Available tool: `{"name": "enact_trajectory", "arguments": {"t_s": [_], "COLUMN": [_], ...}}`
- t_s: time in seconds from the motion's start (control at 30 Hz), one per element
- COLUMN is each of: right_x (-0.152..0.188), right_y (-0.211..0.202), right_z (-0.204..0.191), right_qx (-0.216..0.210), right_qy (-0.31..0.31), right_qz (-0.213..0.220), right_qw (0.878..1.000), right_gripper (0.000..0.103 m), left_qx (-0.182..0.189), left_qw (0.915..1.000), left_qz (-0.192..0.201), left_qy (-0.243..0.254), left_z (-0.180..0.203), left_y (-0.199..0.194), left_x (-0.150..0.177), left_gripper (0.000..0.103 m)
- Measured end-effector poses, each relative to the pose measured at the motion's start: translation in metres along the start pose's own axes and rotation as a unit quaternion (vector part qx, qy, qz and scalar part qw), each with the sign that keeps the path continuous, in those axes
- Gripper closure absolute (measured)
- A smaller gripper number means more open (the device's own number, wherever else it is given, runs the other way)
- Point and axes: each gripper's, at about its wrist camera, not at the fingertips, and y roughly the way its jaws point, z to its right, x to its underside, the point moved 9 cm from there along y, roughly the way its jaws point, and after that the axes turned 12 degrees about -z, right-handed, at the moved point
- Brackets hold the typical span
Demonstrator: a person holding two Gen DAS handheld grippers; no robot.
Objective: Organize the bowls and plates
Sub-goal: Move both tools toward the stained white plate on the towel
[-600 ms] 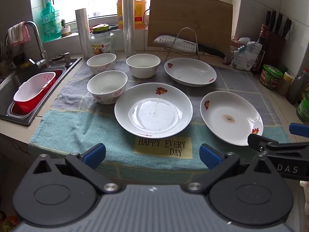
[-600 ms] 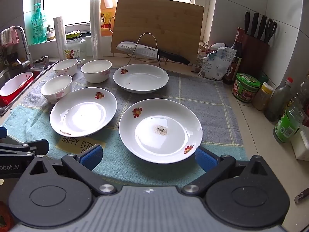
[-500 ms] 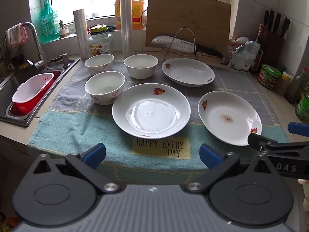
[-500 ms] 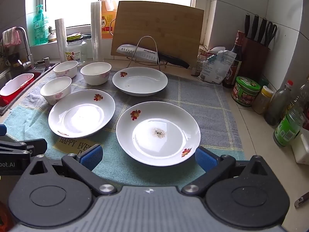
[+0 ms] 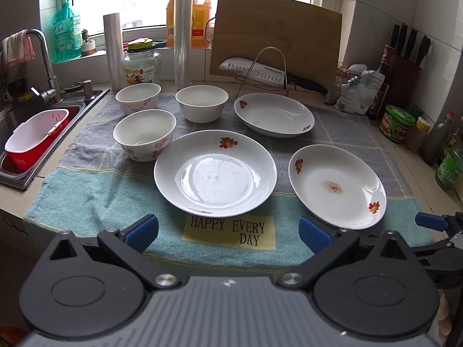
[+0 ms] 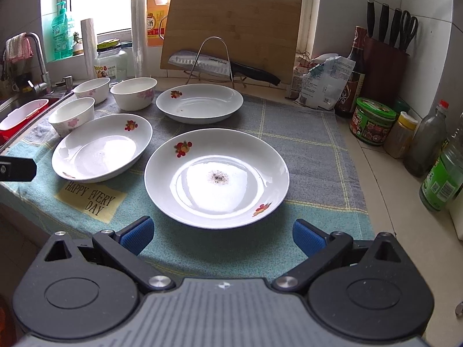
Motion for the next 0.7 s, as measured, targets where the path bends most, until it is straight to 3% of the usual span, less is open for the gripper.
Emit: {"name": "enact_trajectory", "arguments": {"t_s": [0.27,0.43,0.7], "right_x": [0.008,0.006,-0.003], "right_y": [0.031,0.046,0.067], "right_z": [0.0,0.009,0.002], "right_qx": [-0.019,-0.006,-0.019], "right_qy": [-0.004,-0.019,-0.009], "right_qz": [-0.014,-0.025,-0.018], "right_qw": [1.0,1.0,1.0], "right_gripper": [0.0,0.0,0.0], "left_qx": [-0.016,-0.003,0.03], "left_qw": [0.9996,0.9978,0.9921], "left_qz": [-0.003,-0.007,-0.017], "left_qy": [0.022,0.065,0.12], "left_z": [0.001,0.011,0.028], "left_y": [0.016,0.033,0.058], "left_x": [-0.013,-0.024,-0.048], "left_gripper": [0.001,0.001,0.001]}}
